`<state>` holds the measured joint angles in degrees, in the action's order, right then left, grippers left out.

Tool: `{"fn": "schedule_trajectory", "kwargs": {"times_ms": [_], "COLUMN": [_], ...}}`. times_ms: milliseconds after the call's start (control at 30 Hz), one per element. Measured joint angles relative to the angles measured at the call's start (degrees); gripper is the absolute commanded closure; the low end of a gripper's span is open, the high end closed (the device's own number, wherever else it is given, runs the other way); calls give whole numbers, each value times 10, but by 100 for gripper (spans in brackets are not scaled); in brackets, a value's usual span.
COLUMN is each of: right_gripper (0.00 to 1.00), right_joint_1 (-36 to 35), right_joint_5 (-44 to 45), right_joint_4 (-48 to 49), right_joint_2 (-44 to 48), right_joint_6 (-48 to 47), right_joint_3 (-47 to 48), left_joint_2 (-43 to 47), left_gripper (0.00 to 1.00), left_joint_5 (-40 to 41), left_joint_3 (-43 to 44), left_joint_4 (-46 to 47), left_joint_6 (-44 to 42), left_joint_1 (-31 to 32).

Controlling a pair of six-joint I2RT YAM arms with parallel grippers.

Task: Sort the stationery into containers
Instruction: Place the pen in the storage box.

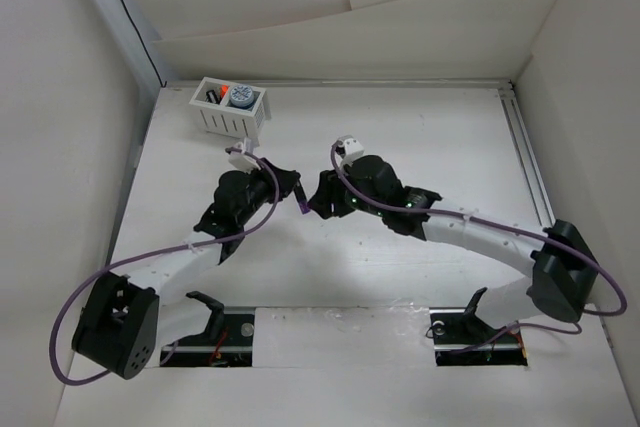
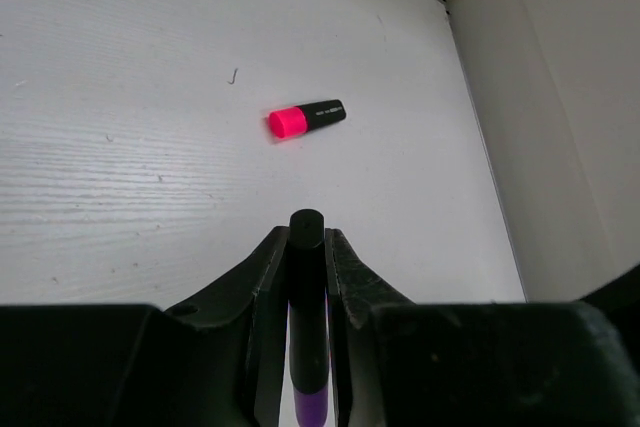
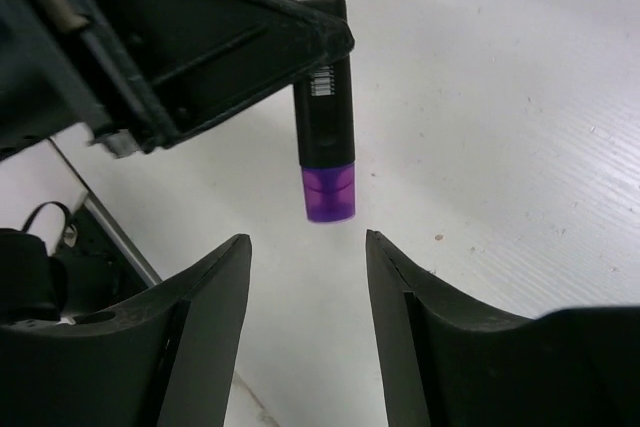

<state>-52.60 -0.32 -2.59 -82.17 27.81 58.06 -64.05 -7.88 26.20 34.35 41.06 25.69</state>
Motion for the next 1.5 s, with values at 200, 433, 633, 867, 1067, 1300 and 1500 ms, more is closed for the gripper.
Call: {"fn": "schedule_trajectory", "kwargs": {"times_ms": [200, 433, 633, 867, 1067, 1300, 1500], "right_gripper": [43, 43, 43, 43, 43, 43, 43], "right_joint_1": [0, 9, 20, 24, 24, 24, 24], "right_joint_5": [20, 56, 90, 99, 94, 87, 77], "right_joint_4": [2, 0, -2, 6, 7, 15, 18], "right_joint_2": [75, 92, 93, 103, 116, 147, 148], "right_joint_6": [-10, -18, -25, -30, -30, -30, -29], "right_joint_3": [-26, -61, -80, -111, -123, -131, -132], "left_joint_2": [9, -1, -37, -94, -196, -311, -385], "left_gripper": [100, 100, 97, 96, 96, 96, 95], "left_joint_5": [41, 106, 193, 226, 206, 194, 221], "left_joint_3": [11, 85, 179, 264, 348, 472, 614], "left_joint_4": [-38, -80, -113, -136, -165, -230, -287], "left_joint_6": [-6, -8, -14, -14, 1, 1, -15], "left_joint_1": [0, 0, -3, -80, -206, -292, -303]}}
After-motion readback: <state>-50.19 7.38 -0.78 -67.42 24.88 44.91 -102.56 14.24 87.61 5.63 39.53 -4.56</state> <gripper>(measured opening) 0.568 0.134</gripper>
